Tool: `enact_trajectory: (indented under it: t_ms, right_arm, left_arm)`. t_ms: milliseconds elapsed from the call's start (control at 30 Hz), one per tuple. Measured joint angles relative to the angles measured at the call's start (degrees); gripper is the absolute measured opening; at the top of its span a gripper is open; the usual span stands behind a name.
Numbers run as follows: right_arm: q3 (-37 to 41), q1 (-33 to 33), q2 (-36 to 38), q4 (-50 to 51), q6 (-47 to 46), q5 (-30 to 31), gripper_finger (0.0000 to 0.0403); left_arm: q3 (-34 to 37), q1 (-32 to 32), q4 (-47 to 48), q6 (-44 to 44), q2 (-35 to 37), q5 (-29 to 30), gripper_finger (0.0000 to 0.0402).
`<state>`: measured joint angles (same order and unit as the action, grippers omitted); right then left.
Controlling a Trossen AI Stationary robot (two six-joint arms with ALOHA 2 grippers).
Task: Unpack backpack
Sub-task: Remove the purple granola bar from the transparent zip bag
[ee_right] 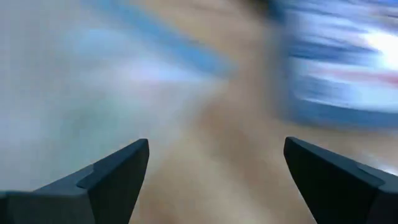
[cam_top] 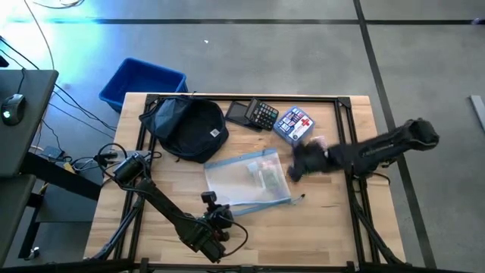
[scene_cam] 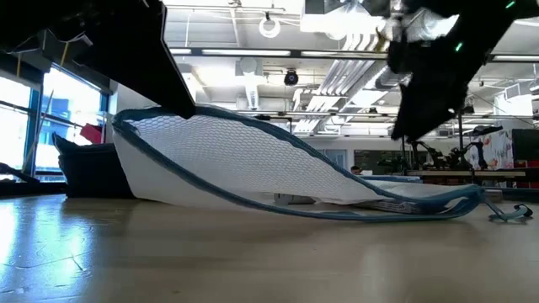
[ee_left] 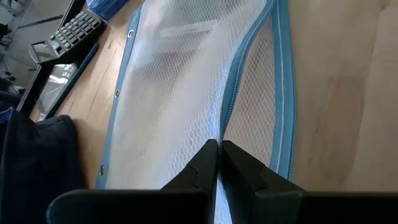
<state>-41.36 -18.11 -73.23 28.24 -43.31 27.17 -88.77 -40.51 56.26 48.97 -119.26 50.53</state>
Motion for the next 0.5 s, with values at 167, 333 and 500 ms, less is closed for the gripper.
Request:
enact_trajectory:
  t_ms: [167, 333, 500]
  right_arm:
    - [0.0, -16.7, -8.3, -26.0, -0.8, 3.3, 0.0357]
    - [-2.7, -24.4, -20.4, -44.0, -0.5, -1.9, 0.0356]
    - [-12.5, -25.5, -31.8, -34.4, -1.2, 1.4, 0.034]
  left_arm:
    - [0.0, -0.2, -3.5, 3.4, 0.0, 6.2, 0.0]
    - [0.0, -0.7, -8.0, 4.0, 0.0, 10.8, 0.0]
    - [0.0, -1.6, -14.0, 2.4, 0.0, 15.0, 0.0]
